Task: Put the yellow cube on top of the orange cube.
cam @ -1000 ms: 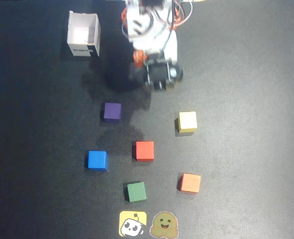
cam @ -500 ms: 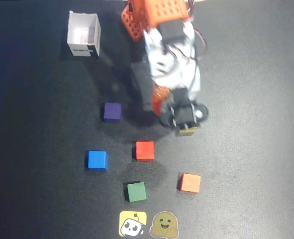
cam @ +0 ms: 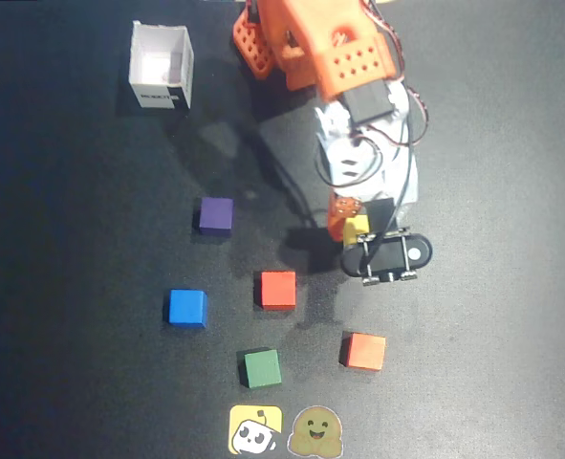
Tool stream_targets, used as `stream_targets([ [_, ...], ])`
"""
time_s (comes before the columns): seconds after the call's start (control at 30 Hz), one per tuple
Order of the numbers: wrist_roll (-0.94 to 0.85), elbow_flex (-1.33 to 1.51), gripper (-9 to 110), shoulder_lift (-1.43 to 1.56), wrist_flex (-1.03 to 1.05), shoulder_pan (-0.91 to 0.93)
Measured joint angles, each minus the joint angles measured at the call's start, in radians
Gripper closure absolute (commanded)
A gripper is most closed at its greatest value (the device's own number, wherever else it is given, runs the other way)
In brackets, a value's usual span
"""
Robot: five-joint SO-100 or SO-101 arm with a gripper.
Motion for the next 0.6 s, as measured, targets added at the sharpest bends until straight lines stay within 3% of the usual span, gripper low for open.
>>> stream_targets([
  [0.6,0.029,0.044,81,-0.115,-0.100,-0.009],
])
